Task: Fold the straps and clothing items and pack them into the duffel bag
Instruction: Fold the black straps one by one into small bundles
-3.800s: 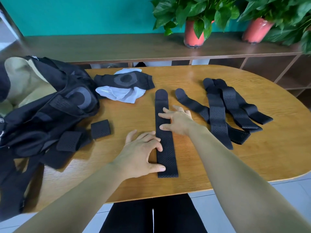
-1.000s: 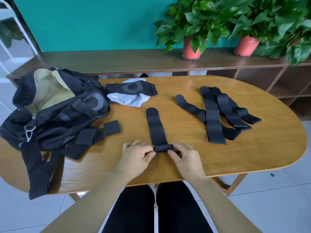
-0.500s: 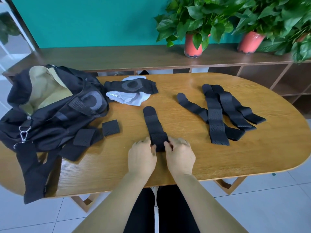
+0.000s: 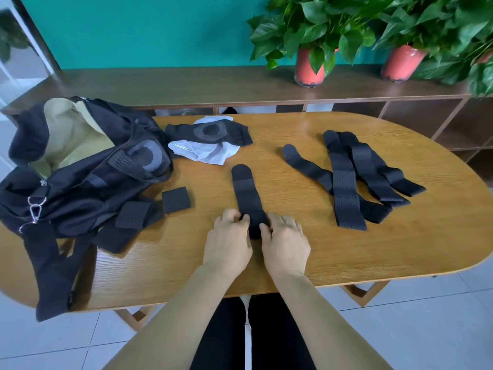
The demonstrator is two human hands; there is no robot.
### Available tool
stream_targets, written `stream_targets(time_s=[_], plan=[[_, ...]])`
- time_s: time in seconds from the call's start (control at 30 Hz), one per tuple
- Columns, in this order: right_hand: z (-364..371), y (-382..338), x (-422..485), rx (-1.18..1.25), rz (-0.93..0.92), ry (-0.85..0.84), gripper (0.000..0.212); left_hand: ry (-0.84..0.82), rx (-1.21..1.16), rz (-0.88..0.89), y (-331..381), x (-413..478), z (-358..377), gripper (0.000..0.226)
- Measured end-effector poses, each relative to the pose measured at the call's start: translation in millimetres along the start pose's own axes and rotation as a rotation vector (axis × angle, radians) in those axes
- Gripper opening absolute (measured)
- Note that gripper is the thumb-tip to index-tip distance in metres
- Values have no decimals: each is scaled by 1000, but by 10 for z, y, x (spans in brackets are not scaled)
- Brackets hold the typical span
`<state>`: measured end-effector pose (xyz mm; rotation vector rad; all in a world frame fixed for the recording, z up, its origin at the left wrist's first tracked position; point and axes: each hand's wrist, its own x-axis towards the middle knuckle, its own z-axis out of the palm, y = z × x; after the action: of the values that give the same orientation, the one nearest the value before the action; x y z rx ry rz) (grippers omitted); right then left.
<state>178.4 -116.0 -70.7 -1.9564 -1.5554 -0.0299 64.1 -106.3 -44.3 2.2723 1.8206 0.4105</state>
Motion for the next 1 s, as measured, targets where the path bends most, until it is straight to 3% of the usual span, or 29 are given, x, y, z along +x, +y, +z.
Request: stream_targets(time_s=[0.13,0.23,0.4,0.47,0.57,0.7,0.83,1.0], plan=[[-67,-10,22,0,45,-138,36,-101,129,79,-35,48,-135,43],[-155,48,9,103,51,-192,38,-209,186,175,-123,18,-213,55],[-401,309,-266,261,-313,-361,57,-198,135,303,-313,-181,-246,53],[-423,396,-323,255,-359,-383,51,-203,85,314,-362,-247,-240,54],[-451,385,-300,337,-272,-336,35,-222,-48,269,-330,-298,-267,60],[-429,219,-241,376,-53,-262,21,-80,-207,124,-234,-269,-208,18],[-286,77,-229,261,92,-142,20,124,-187,-20,-117,-225,-90,41],[-176,9,-193,219,92,-58,31,132,-177,-92,-36,-168,-31,34]])
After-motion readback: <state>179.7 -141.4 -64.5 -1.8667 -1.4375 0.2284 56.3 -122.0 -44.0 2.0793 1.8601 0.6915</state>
